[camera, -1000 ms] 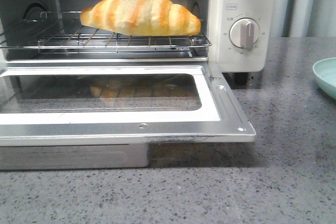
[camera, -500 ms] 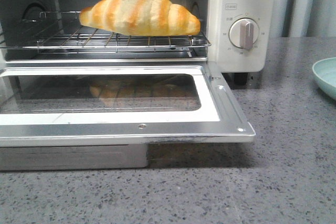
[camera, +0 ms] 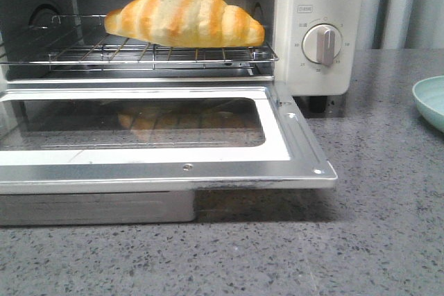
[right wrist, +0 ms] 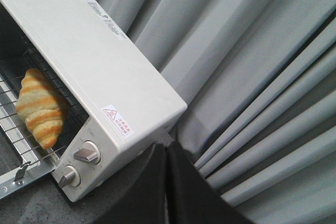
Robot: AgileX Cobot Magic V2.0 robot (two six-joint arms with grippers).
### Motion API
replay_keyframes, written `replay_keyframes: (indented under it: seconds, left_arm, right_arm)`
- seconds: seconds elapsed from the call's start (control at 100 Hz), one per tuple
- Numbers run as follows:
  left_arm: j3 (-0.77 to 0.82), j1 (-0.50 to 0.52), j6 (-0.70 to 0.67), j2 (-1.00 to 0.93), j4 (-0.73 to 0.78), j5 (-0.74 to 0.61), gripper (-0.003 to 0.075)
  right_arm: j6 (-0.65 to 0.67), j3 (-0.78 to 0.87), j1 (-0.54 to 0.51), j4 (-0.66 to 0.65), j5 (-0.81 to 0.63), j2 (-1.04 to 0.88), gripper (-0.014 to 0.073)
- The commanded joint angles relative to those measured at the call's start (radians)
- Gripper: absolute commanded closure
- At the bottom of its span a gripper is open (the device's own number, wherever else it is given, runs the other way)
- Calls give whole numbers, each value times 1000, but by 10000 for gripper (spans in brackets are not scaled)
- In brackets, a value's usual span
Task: Put bread in oven
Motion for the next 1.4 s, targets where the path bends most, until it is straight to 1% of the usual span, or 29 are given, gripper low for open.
replay_keyframes:
  seconds: [0.0,0.12,0.19,0.31,0.43,0.49,0.57,0.71,0.92,0.97,1.06,1.11,1.25,1.32,1.39]
  left_arm:
    - [-27,3,-5,-10,-20,-5,741]
    - [-27,3,-5,-10,-20,-5,741]
    - [-27,3,-5,-10,-20,-5,741]
    - [-27,3,-5,-10,-20,-5,741]
    - [-27,3,-5,-10,-20,-5,741]
    - [-27,3,-5,-10,-20,-4,741]
    - [-27,3,-5,-10,-20,-4,741]
    - [-27,3,-5,-10,-20,-4,741]
    - [-27,3,-5,-10,-20,-4,741]
    - [-27,3,-5,-10,-20,-4,741]
    - [-27,3,-5,-10,-20,-4,741]
    - [-27,3,-5,-10,-20,-4,741]
    - [-27,3,-5,-10,-20,-4,741]
    - [-27,3,-5,-10,-20,-4,741]
    - [-27,3,-5,-10,-20,-4,741]
  right_arm:
    - [2,-26,-1,-35,6,3,670]
    - [12,-24,-1,31,8,3,670]
    - [52,-5,-1,55,10,5,670]
    - [182,72,-18,58,17,-9,670]
    - [301,190,-91,64,5,-36,670]
    - [335,254,-147,96,-14,-58,670]
    - [360,324,-226,172,-46,-88,670]
    - [364,449,-396,309,-139,-146,670]
    - [364,643,-689,519,-264,-238,670]
    - [364,690,-774,564,-296,-260,670]
    - [364,778,-891,626,-357,-299,670]
    - [364,821,-957,651,-385,-325,670]
    - [364,931,-1081,661,-448,-386,670]
    - [358,990,-1131,659,-512,-419,670]
    - [353,1052,-1173,654,-611,-452,670]
